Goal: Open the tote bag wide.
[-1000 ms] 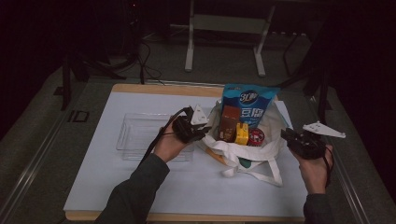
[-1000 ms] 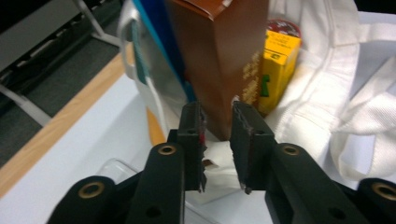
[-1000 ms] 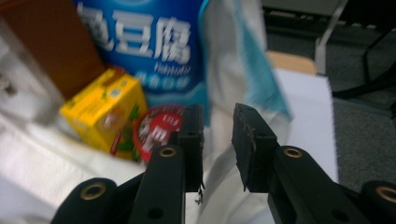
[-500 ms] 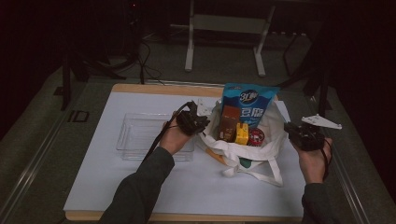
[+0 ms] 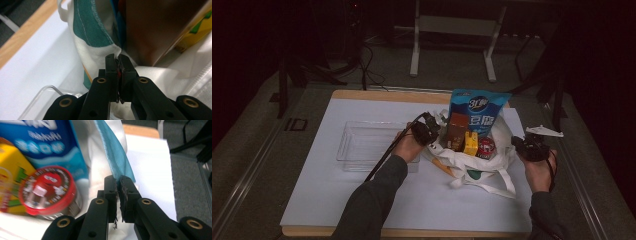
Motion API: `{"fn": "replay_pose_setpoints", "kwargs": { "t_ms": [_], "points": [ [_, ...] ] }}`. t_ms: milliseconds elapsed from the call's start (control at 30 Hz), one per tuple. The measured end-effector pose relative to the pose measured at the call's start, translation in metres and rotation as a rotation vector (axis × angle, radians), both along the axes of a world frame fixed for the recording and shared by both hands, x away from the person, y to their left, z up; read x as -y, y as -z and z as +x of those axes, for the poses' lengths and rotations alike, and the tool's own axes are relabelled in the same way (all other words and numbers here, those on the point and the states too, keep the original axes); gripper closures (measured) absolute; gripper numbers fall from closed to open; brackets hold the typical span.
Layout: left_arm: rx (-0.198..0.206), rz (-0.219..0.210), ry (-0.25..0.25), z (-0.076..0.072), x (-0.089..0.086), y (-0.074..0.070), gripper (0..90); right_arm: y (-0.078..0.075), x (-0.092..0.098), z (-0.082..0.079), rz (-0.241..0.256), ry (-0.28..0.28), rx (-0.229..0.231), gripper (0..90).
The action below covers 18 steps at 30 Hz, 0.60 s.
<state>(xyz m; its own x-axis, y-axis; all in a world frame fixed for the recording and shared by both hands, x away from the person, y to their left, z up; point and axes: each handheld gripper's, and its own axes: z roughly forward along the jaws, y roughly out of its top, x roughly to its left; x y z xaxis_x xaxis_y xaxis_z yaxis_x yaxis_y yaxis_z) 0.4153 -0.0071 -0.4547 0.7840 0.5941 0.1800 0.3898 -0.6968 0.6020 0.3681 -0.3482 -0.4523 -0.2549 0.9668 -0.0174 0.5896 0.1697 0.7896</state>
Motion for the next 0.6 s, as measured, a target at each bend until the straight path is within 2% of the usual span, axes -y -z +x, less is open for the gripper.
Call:
{"fn": "replay_pose_setpoints", "kwargs": {
  "t_ms": [233, 300, 500, 600],
  "points": [
    [-0.017, 0.046, 0.005, 0.004, 0.003, 0.007, 87.4, 0.028, 0.009, 0.009, -0.002, 0.027, -0.079, 85.7],
    [-0.025, 0.057, 0.004, 0.005, 0.004, 0.009, 87.4, 0.034, 0.013, 0.011, 0.020, 0.035, -0.094, 85.8],
    [-0.045, 0.080, -0.008, 0.009, 0.008, 0.016, 87.4, 0.043, 0.014, 0.016, 0.031, 0.056, -0.134, 85.9],
    [-0.054, 0.076, -0.024, 0.011, 0.009, 0.020, 87.5, 0.046, 0.012, 0.018, 0.025, 0.068, -0.146, 85.9]
  ]
}}
